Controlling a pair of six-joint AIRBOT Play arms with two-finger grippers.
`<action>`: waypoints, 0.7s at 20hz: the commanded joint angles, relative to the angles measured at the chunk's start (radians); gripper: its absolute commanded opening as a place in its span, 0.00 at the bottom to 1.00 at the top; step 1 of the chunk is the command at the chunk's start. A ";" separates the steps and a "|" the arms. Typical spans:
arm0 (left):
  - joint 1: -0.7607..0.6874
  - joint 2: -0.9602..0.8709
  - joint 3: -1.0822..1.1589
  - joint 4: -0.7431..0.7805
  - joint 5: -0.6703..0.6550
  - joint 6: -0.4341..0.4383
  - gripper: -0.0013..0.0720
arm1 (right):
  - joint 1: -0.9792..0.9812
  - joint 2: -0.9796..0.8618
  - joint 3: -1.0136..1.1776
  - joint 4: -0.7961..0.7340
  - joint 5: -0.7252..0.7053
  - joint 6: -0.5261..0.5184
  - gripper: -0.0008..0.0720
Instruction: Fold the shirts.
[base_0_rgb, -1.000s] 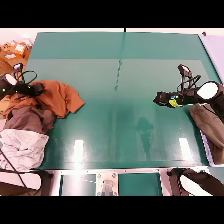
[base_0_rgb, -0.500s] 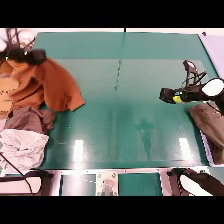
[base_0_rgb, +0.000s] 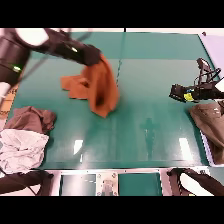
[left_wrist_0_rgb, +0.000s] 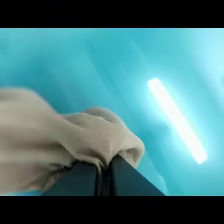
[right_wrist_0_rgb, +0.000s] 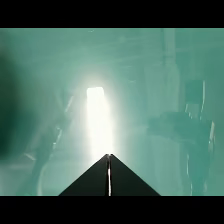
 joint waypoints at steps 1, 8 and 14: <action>-0.155 -0.052 -0.065 -0.036 -0.014 -0.031 0.07 | -0.031 0.000 0.002 0.002 0.018 0.000 0.08; -0.084 -0.097 -0.076 0.039 -0.115 -0.031 0.98 | -0.021 0.000 -0.013 0.064 0.137 0.003 0.60; 0.238 -0.094 -0.103 0.097 -0.301 -0.050 0.98 | 0.292 0.000 -0.243 0.140 0.076 0.046 0.76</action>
